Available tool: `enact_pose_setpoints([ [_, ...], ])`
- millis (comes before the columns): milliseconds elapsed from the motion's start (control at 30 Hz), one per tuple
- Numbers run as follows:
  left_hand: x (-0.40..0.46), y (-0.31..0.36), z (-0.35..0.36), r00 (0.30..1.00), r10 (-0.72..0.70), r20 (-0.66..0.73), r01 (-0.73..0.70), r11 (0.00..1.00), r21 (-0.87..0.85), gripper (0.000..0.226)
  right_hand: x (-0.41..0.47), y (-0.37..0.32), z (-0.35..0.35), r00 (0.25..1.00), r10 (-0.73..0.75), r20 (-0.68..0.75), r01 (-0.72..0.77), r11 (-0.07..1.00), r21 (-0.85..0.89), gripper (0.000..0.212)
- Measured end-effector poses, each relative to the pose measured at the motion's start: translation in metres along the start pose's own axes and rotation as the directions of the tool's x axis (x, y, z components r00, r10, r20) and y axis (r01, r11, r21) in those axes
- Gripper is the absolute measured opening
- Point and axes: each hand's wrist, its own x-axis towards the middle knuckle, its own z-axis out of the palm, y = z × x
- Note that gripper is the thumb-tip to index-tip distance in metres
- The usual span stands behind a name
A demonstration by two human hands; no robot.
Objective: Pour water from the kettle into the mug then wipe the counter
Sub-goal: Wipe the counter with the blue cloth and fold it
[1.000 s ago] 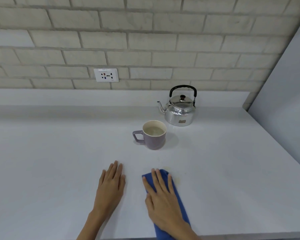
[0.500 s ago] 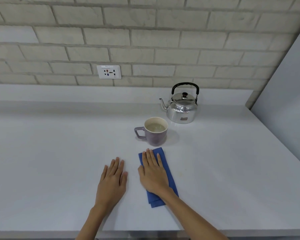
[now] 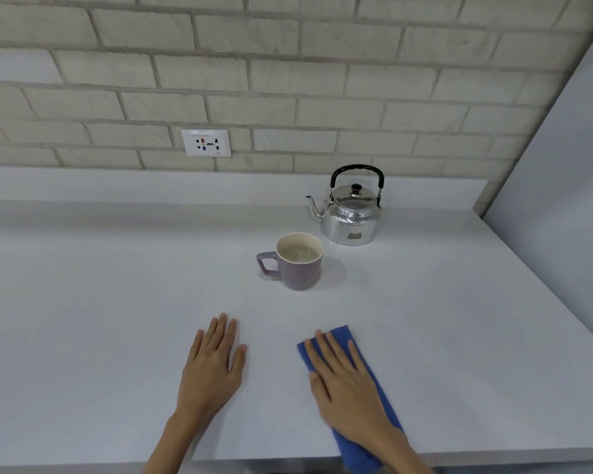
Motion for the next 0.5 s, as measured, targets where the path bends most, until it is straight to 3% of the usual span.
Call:
enact_pose_setpoints([
  [200, -0.001, 0.002, -0.001, 1.0, -0.005, -0.017, 0.005, 1.0, 0.002, 0.056, 0.053, 0.051, 0.003, 0.983, 0.184, 0.025, -0.183, 0.983, -0.018, 0.052],
  [500, -0.001, 0.003, -0.002, 1.0, -0.005, 0.0, 0.005, 1.0, 0.009, 0.057, 0.098, 0.014, 0.007, 0.969, 0.235, 0.073, -0.237, 0.971, 0.032, 0.053],
])
